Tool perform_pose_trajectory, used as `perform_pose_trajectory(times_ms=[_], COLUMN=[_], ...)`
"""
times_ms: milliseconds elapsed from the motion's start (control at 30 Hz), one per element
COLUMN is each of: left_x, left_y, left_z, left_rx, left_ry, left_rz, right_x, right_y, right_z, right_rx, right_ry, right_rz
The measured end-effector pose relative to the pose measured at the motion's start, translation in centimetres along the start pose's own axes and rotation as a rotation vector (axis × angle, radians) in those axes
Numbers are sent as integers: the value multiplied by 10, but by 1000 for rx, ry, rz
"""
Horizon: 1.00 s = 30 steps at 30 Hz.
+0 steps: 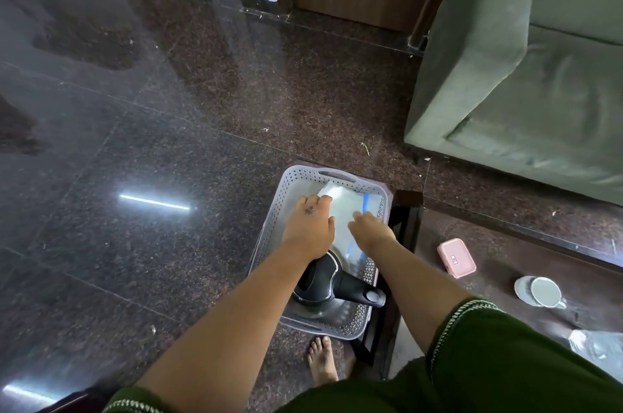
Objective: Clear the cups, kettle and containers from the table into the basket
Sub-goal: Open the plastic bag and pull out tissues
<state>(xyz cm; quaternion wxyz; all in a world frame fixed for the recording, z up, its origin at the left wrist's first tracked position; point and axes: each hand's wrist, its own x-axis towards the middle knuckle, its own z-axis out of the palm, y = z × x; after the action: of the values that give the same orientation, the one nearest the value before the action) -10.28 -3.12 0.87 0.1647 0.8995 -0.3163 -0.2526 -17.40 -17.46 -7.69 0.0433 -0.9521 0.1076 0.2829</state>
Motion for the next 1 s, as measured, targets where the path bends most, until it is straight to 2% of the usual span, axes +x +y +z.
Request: perform_pose_trajectory(times_ms=[133, 333, 533, 600, 633, 767, 833, 900, 1000], left_x=[-3, -1, -15, -25, -29, -43, -47, -50, -56], left_y=[8, 47, 88, 102, 108, 122, 126, 132, 140], left_z=[-4, -19, -42, -48, -51, -61, -65, -66, -64], left_rx=[-33, -117, -311, -405, -443, -657, -748, -862, -1028], left_ry=[30, -50, 64, 141, 179, 252, 261, 230, 147], left_rz=[-39, -70, -48, -45, -36, -32, -69, -110, -102], right_x=[-24, -71, -126, -144, -150, -161, -166, -174, -183], right_y=[5, 19, 25, 22, 19, 5, 11, 18, 21], right_z=[-39, -90, -138, -151, -156, -167, -169, -168, -164], right_rx=[193, 468, 742, 820, 896, 1481, 1539, 1507, 1596], right_ry=[119, 378, 608, 613, 621, 644, 674, 636, 548], right_rz=[60, 53, 12, 36, 108, 407, 487, 469, 351])
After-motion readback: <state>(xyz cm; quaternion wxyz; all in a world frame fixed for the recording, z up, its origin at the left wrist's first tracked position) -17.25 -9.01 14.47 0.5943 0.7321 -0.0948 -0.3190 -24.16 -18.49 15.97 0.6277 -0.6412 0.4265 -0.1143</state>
